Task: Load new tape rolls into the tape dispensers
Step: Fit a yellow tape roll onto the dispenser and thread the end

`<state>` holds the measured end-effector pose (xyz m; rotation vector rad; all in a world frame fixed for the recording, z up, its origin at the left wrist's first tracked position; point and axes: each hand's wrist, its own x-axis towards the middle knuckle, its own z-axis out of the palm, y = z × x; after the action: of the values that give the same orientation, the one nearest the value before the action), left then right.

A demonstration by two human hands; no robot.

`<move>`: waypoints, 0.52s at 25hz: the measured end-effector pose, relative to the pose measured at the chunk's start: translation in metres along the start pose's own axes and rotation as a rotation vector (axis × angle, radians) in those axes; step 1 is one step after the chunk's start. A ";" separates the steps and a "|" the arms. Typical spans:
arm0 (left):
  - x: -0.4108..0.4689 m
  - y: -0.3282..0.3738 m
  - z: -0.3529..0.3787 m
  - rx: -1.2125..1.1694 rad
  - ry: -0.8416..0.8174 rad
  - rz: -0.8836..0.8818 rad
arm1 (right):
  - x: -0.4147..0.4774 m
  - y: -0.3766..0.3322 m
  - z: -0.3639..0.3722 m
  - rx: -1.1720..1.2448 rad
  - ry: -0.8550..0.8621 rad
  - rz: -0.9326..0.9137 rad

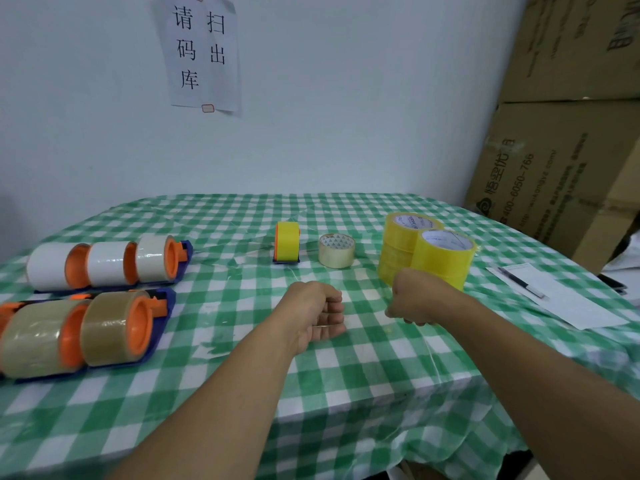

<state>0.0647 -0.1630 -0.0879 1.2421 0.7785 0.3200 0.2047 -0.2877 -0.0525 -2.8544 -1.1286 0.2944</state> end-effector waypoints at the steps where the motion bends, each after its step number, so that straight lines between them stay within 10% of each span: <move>1: -0.001 0.001 0.000 -0.003 0.002 0.000 | 0.002 -0.002 0.000 0.020 0.021 0.002; 13: -0.008 0.030 -0.041 -0.021 0.086 0.033 | 0.020 -0.081 -0.019 0.136 0.080 -0.125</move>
<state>0.0368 -0.1282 -0.0615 1.2284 0.8274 0.4100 0.1688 -0.2145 -0.0270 -2.6406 -1.2154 0.2386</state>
